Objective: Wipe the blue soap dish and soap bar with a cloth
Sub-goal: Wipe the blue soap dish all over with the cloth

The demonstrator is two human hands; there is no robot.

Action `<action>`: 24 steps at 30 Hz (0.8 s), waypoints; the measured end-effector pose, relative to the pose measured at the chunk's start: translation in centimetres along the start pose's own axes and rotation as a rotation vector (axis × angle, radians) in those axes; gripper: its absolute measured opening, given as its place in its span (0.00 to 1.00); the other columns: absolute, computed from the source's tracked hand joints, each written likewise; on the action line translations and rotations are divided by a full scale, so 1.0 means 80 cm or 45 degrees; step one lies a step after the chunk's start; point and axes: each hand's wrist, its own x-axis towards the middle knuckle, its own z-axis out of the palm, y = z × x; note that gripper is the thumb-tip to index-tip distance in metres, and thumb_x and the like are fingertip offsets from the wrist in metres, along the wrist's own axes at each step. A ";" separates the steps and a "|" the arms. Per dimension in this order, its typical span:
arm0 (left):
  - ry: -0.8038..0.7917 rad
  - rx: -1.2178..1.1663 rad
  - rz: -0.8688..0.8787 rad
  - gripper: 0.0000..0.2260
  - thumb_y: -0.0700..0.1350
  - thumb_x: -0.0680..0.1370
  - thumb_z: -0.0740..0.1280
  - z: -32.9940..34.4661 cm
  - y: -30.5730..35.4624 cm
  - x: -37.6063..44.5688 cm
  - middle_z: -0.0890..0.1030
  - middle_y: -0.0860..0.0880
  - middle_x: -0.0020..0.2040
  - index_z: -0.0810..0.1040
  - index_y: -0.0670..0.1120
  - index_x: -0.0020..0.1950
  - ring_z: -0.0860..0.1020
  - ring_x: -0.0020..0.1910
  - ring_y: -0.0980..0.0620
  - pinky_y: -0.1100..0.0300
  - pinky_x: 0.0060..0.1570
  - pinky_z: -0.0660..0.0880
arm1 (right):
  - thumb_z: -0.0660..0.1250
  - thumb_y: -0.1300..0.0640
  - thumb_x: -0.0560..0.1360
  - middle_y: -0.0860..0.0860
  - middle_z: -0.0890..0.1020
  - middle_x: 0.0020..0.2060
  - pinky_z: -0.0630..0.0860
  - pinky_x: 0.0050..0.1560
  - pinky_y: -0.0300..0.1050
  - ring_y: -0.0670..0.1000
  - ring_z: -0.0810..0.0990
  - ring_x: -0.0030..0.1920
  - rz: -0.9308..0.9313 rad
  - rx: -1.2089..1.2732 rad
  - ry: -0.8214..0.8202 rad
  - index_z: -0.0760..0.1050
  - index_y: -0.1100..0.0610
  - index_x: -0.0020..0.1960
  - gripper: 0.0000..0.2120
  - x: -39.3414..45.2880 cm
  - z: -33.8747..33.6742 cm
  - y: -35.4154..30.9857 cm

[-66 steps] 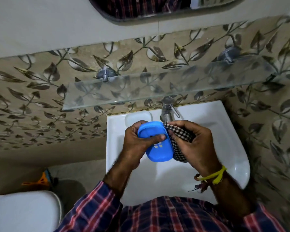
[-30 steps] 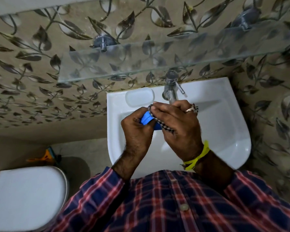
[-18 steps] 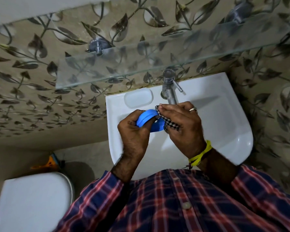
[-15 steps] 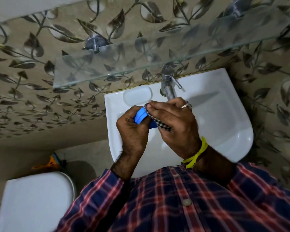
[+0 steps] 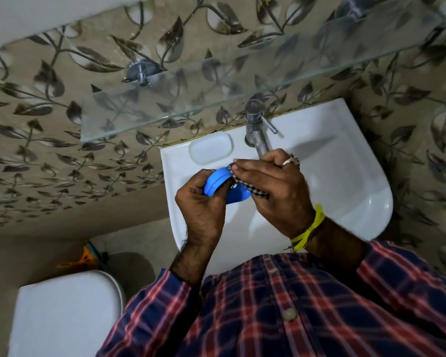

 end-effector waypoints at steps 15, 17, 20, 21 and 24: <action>0.075 -0.221 -0.095 0.10 0.35 0.70 0.79 -0.004 -0.012 0.003 0.84 0.54 0.36 0.84 0.49 0.42 0.81 0.37 0.53 0.56 0.41 0.81 | 0.69 0.74 0.66 0.54 0.85 0.54 0.76 0.56 0.49 0.60 0.81 0.51 0.287 0.164 -0.009 0.84 0.61 0.54 0.19 -0.005 0.001 0.010; 0.056 -0.215 -0.122 0.11 0.35 0.70 0.78 -0.004 -0.013 0.002 0.84 0.53 0.37 0.84 0.50 0.43 0.81 0.38 0.52 0.56 0.42 0.81 | 0.68 0.71 0.70 0.55 0.85 0.55 0.76 0.56 0.50 0.60 0.82 0.51 0.223 0.158 -0.011 0.83 0.61 0.54 0.16 -0.005 0.005 0.002; 0.063 -0.174 -0.057 0.12 0.35 0.71 0.77 -0.008 -0.017 0.006 0.84 0.57 0.38 0.83 0.52 0.44 0.81 0.38 0.56 0.61 0.42 0.79 | 0.66 0.68 0.73 0.54 0.84 0.57 0.75 0.57 0.48 0.59 0.81 0.51 0.085 0.126 -0.077 0.82 0.60 0.58 0.15 0.001 0.012 -0.004; 0.060 -0.180 -0.032 0.12 0.35 0.71 0.77 -0.012 -0.018 0.007 0.84 0.57 0.38 0.83 0.52 0.44 0.81 0.38 0.56 0.61 0.42 0.79 | 0.67 0.68 0.72 0.53 0.84 0.57 0.75 0.57 0.47 0.58 0.81 0.50 0.114 0.111 -0.081 0.82 0.59 0.58 0.16 0.000 0.010 0.002; 0.044 -0.201 0.001 0.12 0.36 0.70 0.78 -0.017 -0.014 0.008 0.82 0.58 0.35 0.82 0.52 0.42 0.79 0.36 0.57 0.60 0.40 0.78 | 0.70 0.72 0.66 0.54 0.85 0.53 0.76 0.55 0.48 0.59 0.81 0.49 0.360 0.082 -0.041 0.83 0.60 0.55 0.19 -0.007 -0.002 0.022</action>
